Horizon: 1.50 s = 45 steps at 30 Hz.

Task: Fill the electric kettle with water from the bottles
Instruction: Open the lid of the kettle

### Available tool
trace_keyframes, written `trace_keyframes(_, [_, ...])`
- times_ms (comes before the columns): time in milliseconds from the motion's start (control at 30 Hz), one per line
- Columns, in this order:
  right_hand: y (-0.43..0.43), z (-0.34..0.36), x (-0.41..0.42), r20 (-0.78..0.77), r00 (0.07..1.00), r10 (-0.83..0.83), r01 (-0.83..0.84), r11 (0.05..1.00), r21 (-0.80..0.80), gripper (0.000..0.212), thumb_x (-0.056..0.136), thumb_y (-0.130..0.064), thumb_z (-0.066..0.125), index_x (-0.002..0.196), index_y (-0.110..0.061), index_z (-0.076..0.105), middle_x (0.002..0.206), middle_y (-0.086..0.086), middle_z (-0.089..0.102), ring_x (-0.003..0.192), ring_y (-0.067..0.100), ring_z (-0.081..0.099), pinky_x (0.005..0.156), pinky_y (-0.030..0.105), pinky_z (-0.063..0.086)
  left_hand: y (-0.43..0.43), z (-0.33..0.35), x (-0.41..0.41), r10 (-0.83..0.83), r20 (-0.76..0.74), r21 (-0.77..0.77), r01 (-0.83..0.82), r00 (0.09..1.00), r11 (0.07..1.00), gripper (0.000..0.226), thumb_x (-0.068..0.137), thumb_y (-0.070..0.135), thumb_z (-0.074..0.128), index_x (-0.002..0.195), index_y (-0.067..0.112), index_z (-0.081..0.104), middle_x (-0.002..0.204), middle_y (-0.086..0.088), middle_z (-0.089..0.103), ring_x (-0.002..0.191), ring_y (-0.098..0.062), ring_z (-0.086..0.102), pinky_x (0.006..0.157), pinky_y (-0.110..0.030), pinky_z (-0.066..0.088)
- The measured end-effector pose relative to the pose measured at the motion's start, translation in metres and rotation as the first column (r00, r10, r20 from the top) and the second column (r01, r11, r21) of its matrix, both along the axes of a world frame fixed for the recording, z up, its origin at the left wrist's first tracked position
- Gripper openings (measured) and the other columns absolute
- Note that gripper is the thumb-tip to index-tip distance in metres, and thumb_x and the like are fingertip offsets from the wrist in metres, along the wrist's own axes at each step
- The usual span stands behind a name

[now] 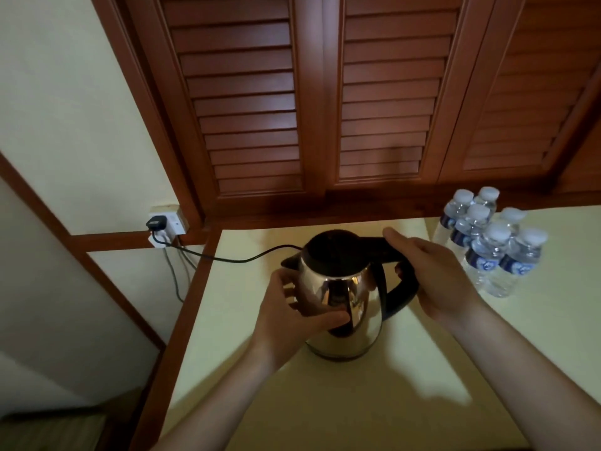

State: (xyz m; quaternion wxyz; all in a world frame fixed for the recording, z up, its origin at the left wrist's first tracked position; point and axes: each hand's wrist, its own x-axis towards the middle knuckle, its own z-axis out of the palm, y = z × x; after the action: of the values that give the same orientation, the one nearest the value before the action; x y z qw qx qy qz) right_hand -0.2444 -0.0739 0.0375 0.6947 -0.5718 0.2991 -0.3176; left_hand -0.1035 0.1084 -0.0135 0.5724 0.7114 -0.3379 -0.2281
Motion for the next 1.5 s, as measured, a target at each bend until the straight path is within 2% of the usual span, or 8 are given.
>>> trace_keyframes(233, [0.012, -0.018, -0.005, 0.006, 0.998, -0.062, 0.062, 0.998, -0.003, 0.028, 0.069, -0.042, 0.079, 0.059, -0.019, 0.066, 0.063, -0.001, 0.051, 0.071, 0.02, 0.043, 0.07, 0.034, 0.035, 0.008, -0.026, -0.006, 0.023, 0.026, -0.051, -0.021, 0.999, 0.998, 0.084, 0.052, 0.024, 0.101, 0.12, 0.033, 0.051, 0.12, 0.012, 0.063, 0.103, 0.002, 0.064, 0.079, -0.021, 0.056])
trace_keyframes(467, [0.015, -0.026, 0.003, 0.058, 0.987, -0.152, 0.156, 0.985, -0.079, 0.041, 0.067, -0.053, 0.079, 0.071, -0.013, 0.07, 0.068, 0.005, 0.052, 0.07, 0.018, 0.047, 0.074, 0.037, 0.035, 0.003, -0.039, 0.001, 0.022, 0.12, -0.129, -0.007, 0.993, 0.992, 0.086, 0.061, 0.029, 0.097, 0.133, 0.032, 0.05, 0.125, 0.025, 0.062, 0.116, 0.003, 0.06, 0.088, -0.011, 0.049])
trace_keyframes(633, [0.017, -0.033, 0.013, 0.055, 0.972, -0.229, 0.236, 0.955, -0.178, 0.03, 0.084, -0.045, 0.071, 0.083, -0.014, 0.074, 0.072, -0.006, 0.067, 0.075, 0.011, 0.06, 0.077, 0.03, 0.043, 0.009, -0.057, -0.005, 0.1, 0.129, -0.171, -0.078, 0.986, 0.982, 0.096, 0.064, 0.052, 0.089, 0.145, 0.035, 0.042, 0.138, 0.032, 0.053, 0.129, 0.006, 0.051, 0.096, -0.008, 0.045])
trace_keyframes(867, [0.021, -0.035, 0.019, 0.003, 0.949, -0.315, 0.3, 0.902, -0.311, 0.032, 0.085, -0.049, 0.067, 0.088, -0.018, 0.072, 0.076, -0.01, 0.07, 0.074, 0.003, 0.064, 0.067, 0.012, 0.044, 0.006, -0.061, 0.001, 0.096, 0.173, -0.183, -0.064, 0.98, 0.981, 0.093, 0.073, 0.054, 0.082, 0.152, 0.027, 0.041, 0.146, 0.019, 0.053, 0.136, -0.002, 0.049, 0.105, -0.021, 0.046])
trace_keyframes(1000, [0.013, -0.028, 0.017, -0.04, 0.889, -0.456, 0.32, 0.683, -0.657, 0.031, 0.084, -0.046, 0.071, 0.101, -0.02, 0.066, 0.09, -0.01, 0.069, 0.088, 0.007, 0.064, 0.076, 0.014, 0.046, 0.008, -0.062, 0.002, 0.112, 0.138, -0.181, -0.086, 0.984, 0.98, 0.092, 0.07, 0.061, 0.081, 0.149, 0.035, 0.042, 0.143, 0.025, 0.054, 0.134, 0.001, 0.05, 0.103, -0.019, 0.047])
trace_keyframes(1100, [0.02, -0.007, 0.02, -0.071, 0.909, -0.41, 0.166, 0.514, -0.842, 0.041, 0.088, -0.058, 0.058, 0.104, -0.021, 0.068, 0.099, -0.009, 0.069, 0.094, 0.011, 0.063, 0.078, 0.027, 0.05, 0.006, -0.063, 0.003, 0.117, 0.126, -0.173, -0.095, 0.985, 0.98, 0.094, 0.067, 0.067, 0.081, 0.147, 0.037, 0.044, 0.142, 0.024, 0.055, 0.133, 0.0, 0.051, 0.105, -0.025, 0.048])
trace_keyframes(1267, [0.046, 0.014, 0.046, -0.254, 0.818, -0.516, -0.146, 0.241, -0.96, 0.059, 0.083, -0.076, 0.041, 0.082, -0.02, 0.059, 0.077, -0.005, 0.06, 0.076, 0.019, 0.056, 0.07, 0.036, 0.049, 0.005, -0.068, 0.006, 0.136, 0.143, -0.137, -0.116, 0.98, 0.984, 0.098, 0.063, 0.076, 0.077, 0.147, 0.038, 0.044, 0.142, 0.024, 0.055, 0.132, 0.004, 0.05, 0.105, -0.022, 0.048])
trace_keyframes(1500, [0.051, 0.017, 0.063, -0.227, 0.767, -0.601, -0.153, 0.171, -0.973, 0.037, 0.08, -0.055, 0.055, 0.072, -0.021, 0.042, 0.065, -0.008, 0.043, 0.06, 0.017, 0.043, 0.069, 0.033, 0.036, 0.005, -0.073, 0.009, 0.119, 0.151, -0.058, -0.112, 0.981, 0.992, 0.113, 0.059, 0.086, 0.068, 0.153, 0.032, 0.039, 0.147, 0.02, 0.052, 0.136, 0.004, 0.046, 0.11, -0.021, 0.044])
